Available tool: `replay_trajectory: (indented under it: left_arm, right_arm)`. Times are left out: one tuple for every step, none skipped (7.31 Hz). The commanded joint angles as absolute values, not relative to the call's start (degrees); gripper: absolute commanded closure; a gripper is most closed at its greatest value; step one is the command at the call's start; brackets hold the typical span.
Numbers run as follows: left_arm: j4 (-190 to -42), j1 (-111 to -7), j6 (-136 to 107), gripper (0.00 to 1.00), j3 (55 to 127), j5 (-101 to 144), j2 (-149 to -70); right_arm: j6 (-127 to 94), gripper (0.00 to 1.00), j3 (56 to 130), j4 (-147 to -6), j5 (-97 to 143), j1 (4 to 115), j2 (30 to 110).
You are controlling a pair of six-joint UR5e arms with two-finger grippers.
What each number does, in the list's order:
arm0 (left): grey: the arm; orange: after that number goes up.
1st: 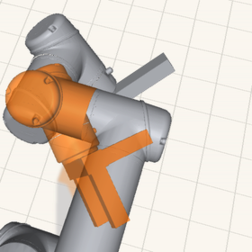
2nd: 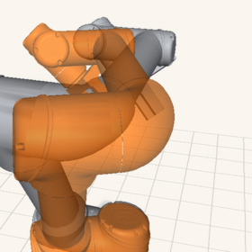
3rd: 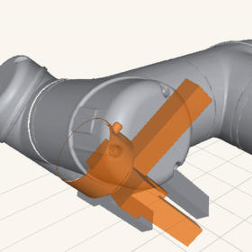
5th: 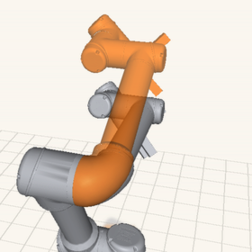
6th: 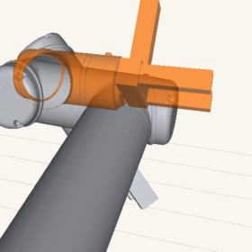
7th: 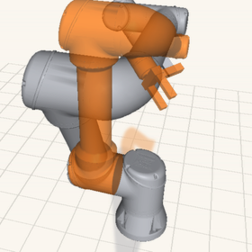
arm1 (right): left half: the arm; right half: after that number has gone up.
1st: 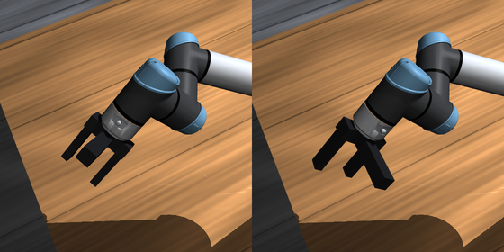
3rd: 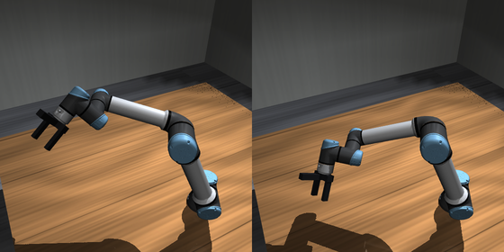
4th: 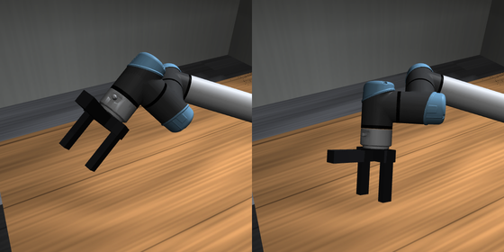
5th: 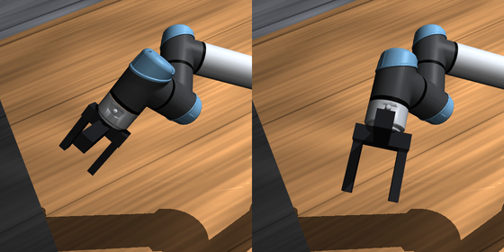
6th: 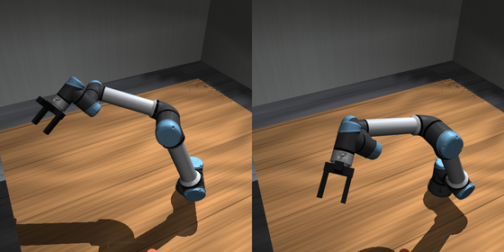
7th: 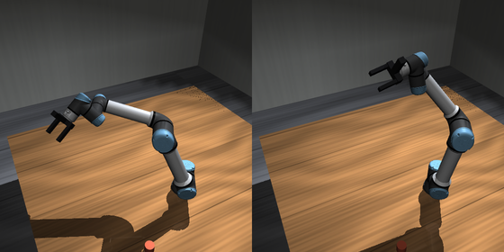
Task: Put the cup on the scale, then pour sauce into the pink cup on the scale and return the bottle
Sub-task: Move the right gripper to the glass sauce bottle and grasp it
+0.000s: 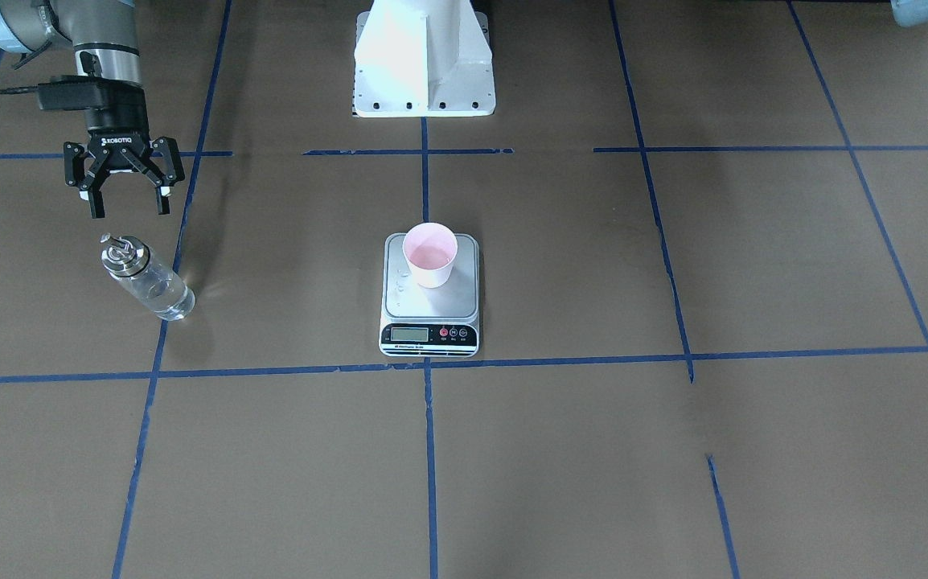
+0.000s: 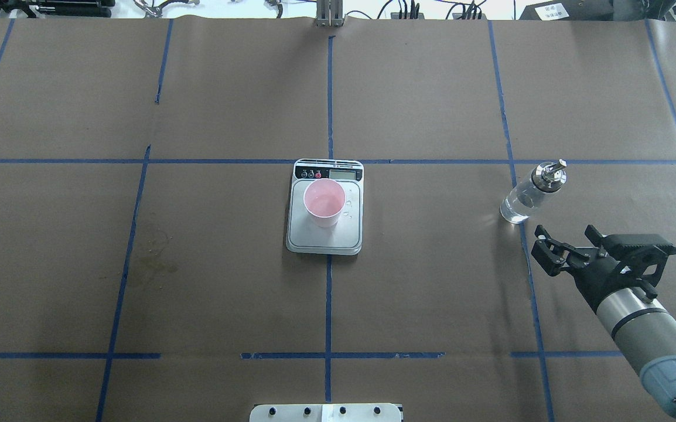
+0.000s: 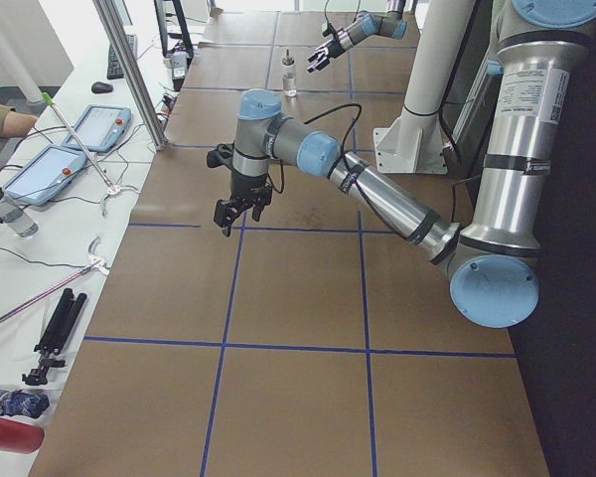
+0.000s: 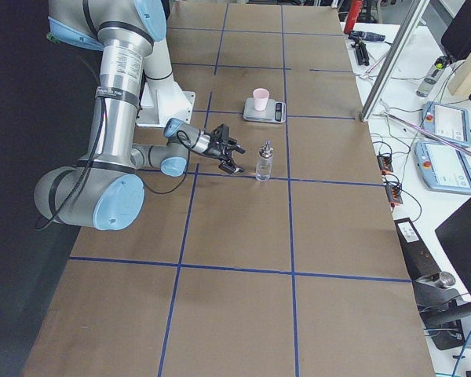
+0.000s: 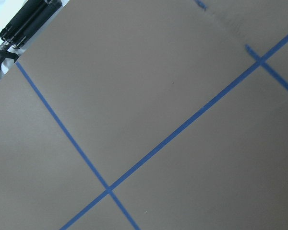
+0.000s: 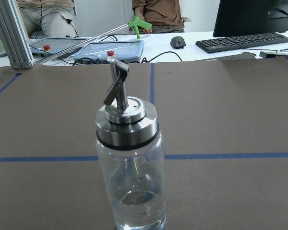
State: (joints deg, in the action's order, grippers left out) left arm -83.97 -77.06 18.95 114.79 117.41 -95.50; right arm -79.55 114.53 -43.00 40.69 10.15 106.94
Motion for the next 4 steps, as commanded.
replay_trajectory:
  left_arm:
    - [-93.4,-81.4,25.6,0.00,106.7,117.8,-93.3]
    - [-95.3,-83.3,25.4,0.00,102.7,118.9,-93.5]
    - [-95.6,-83.2,25.0,0.00,101.6,119.4,-94.6]
    - [-95.9,-83.4,25.5,0.00,101.7,119.6,-95.4]
  right_arm:
    - [-79.5,0.00,113.8,-42.8,38.5,10.0,106.6]
    - [-79.1,0.00,112.9,-42.8,38.1,9.9,106.4]
    - [-79.1,0.00,111.8,-42.8,36.6,9.8,106.3]
    - [-79.1,0.00,110.4,-42.8,35.7,9.6,105.5]
